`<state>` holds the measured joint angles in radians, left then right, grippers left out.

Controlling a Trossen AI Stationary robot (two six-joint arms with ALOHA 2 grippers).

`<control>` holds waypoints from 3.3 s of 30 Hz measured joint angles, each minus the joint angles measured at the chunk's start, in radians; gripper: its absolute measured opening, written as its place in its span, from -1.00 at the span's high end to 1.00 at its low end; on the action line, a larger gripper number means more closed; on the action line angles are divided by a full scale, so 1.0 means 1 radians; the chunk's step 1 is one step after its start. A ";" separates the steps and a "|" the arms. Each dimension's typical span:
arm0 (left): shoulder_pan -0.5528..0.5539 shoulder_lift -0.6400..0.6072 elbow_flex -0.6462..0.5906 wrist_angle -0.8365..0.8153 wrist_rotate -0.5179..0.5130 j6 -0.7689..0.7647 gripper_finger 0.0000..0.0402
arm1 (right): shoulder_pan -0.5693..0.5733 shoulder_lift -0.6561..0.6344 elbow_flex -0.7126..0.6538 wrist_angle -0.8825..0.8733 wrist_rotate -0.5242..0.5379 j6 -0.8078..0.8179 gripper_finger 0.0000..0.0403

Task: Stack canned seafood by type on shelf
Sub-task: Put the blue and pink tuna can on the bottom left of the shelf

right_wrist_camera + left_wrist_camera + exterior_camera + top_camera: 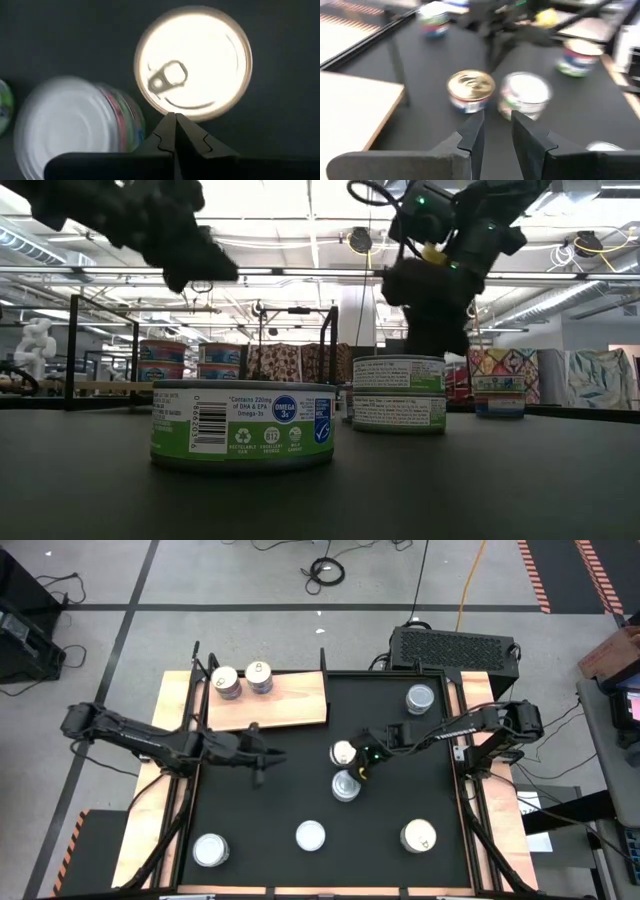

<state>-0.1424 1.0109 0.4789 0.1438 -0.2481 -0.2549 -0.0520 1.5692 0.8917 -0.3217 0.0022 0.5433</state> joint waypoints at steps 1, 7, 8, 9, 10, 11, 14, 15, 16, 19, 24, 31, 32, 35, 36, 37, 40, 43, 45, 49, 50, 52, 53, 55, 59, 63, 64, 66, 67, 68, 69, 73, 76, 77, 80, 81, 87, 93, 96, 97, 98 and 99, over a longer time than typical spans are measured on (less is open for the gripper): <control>0.003 0.017 0.000 -0.003 -0.014 -0.016 0.51 | -0.002 0.000 0.000 0.026 0.001 -0.006 1.00; 0.046 0.127 0.000 -0.003 0.035 -0.004 0.51 | -0.013 0.029 0.000 0.190 0.003 -0.035 1.00; 0.054 0.139 0.000 -0.002 0.041 0.000 0.51 | -0.013 0.042 0.000 0.225 0.002 -0.038 1.00; 0.063 0.146 0.000 -0.002 0.050 0.002 0.51 | -0.013 0.054 0.000 0.269 -0.001 -0.042 1.00; 0.070 0.151 0.000 -0.004 0.057 0.001 0.51 | -0.013 0.066 0.001 0.295 -0.002 -0.050 1.00; 0.074 0.156 0.000 -0.003 0.061 0.000 0.51 | -0.013 0.079 0.001 0.315 -0.005 -0.057 1.00; 0.084 0.159 0.000 -0.014 0.070 0.000 0.51 | -0.012 0.104 0.000 0.368 -0.008 -0.066 1.00; 0.084 0.159 0.000 -0.014 0.073 0.000 0.51 | -0.012 0.105 0.000 0.373 -0.008 -0.066 1.00; 0.084 0.159 0.000 -0.015 0.073 0.001 0.51 | -0.012 0.105 0.000 0.375 -0.008 -0.071 1.00; 0.084 0.159 0.000 -0.022 0.073 0.006 0.51 | -0.012 0.099 0.000 0.367 -0.008 -0.090 1.00; 0.084 0.159 0.000 -0.022 0.068 0.025 0.51 | -0.011 0.039 0.001 0.302 0.002 -0.087 1.00; 0.084 0.159 0.000 -0.026 0.067 0.027 0.51 | -0.013 -0.042 0.001 -0.053 0.296 0.075 1.00; 0.084 0.159 0.000 -0.026 0.066 0.027 0.51 | -0.013 -0.042 0.001 -0.095 0.347 0.109 1.00; 0.084 0.159 0.000 -0.025 0.065 0.027 0.51 | -0.014 -0.021 0.000 -0.122 0.393 0.174 1.00; 0.084 0.159 0.000 -0.025 0.065 0.027 0.51 | -0.013 -0.005 0.000 -0.103 0.392 0.179 1.00; 0.084 0.159 0.000 -0.025 0.065 0.027 0.51 | -0.012 0.014 0.000 -0.088 0.391 0.180 1.00; 0.084 0.159 0.000 -0.029 0.065 0.028 0.51 | -0.008 0.068 0.000 -0.082 0.385 0.212 1.00; 0.082 0.160 0.000 -0.034 0.065 0.032 0.51 | 0.004 0.107 0.000 -0.078 0.388 0.265 1.00; 0.082 0.168 0.000 -0.034 0.065 0.032 0.51 | 0.021 0.126 0.000 -0.060 0.386 0.287 1.00; 0.084 0.195 0.000 -0.033 0.065 0.035 0.51 | 0.058 0.156 0.000 0.009 0.381 0.302 1.00; 0.086 0.206 0.000 -0.029 0.065 0.035 0.51 | 0.065 0.165 0.000 0.033 0.381 0.302 1.00; 0.092 0.226 0.000 -0.026 0.064 0.033 0.51 | 0.070 0.181 0.000 0.096 0.365 0.287 1.00; 0.094 0.236 0.000 -0.021 0.064 0.027 0.51 | 0.073 0.192 0.000 0.130 0.356 0.280 1.00; 0.101 0.257 0.000 -0.015 0.064 0.007 0.51 | 0.074 0.212 0.000 0.191 0.344 0.257 1.00; 0.115 0.286 0.000 0.000 0.064 -0.059 0.51 | 0.068 0.254 0.000 0.345 0.292 0.189 1.00; 0.129 0.289 0.000 0.006 0.077 -0.110 0.51 | 0.053 0.287 0.000 0.507 0.214 0.107 1.00; 0.135 0.287 0.000 0.006 0.096 -0.126 0.51 | 0.050 0.293 0.001 0.541 0.199 0.092 1.00; 0.148 0.281 0.000 0.006 0.147 -0.159 0.51 | 0.044 0.298 0.001 0.572 0.176 0.057 1.00; 0.158 0.281 0.004 0.005 0.174 -0.177 0.51 | 0.042 0.300 0.001 0.590 0.173 0.040 1.00; 0.168 0.281 0.007 -0.002 0.201 -0.192 0.51 | 0.040 0.301 0.001 0.601 0.173 0.026 1.00; 0.180 0.278 0.013 -0.016 0.234 -0.213 0.51 | 0.038 0.302 0.001 0.604 0.173 0.013 1.00; 0.239 0.271 0.065 -0.087 0.364 -0.241 0.51 | 0.035 0.303 0.001 0.603 0.177 -0.057 1.00; 0.286 0.268 0.114 -0.147 0.443 -0.282 0.51 | 0.031 0.290 0.001 0.588 0.152 -0.109 1.00; 0.298 0.268 0.128 -0.160 0.464 -0.290 0.51 | 0.031 0.279 0.000 0.588 0.151 -0.119 1.00; 0.324 0.268 0.157 -0.195 0.497 -0.291 0.51 | 0.035 0.230 0.001 0.585 0.150 -0.152 1.00; 0.330 0.268 0.170 -0.208 0.502 -0.294 0.51 | 0.038 0.209 0.001 0.574 0.150 -0.165 1.00; 0.346 0.268 0.245 -0.320 0.500 -0.315 0.51 | 0.068 0.074 0.001 0.483 0.153 -0.233 1.00; 0.345 0.268 0.285 -0.349 0.482 -0.332 0.48 | 0.114 -0.023 0.001 0.454 0.223 -0.269 1.00; 0.345 0.268 0.285 -0.380 0.481 -0.364 0.36 | 0.132 -0.049 0.001 0.435 0.241 -0.276 1.00; 0.345 0.268 0.285 -0.396 0.481 -0.367 0.30 | 0.136 -0.054 0.001 0.434 0.241 -0.278 1.00; 0.345 0.268 0.285 -0.406 0.481 -0.368 0.24 | 0.142 -0.058 0.001 0.428 0.241 -0.280 1.00; 0.345 0.269 0.285 -0.412 0.481 -0.369 0.18 | 0.145 -0.059 0.001 0.428 0.241 -0.283 1.00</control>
<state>0.2028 1.2797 0.7639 -0.2681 0.2326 -0.6235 0.0933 1.5105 0.8925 0.1058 0.2430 0.2603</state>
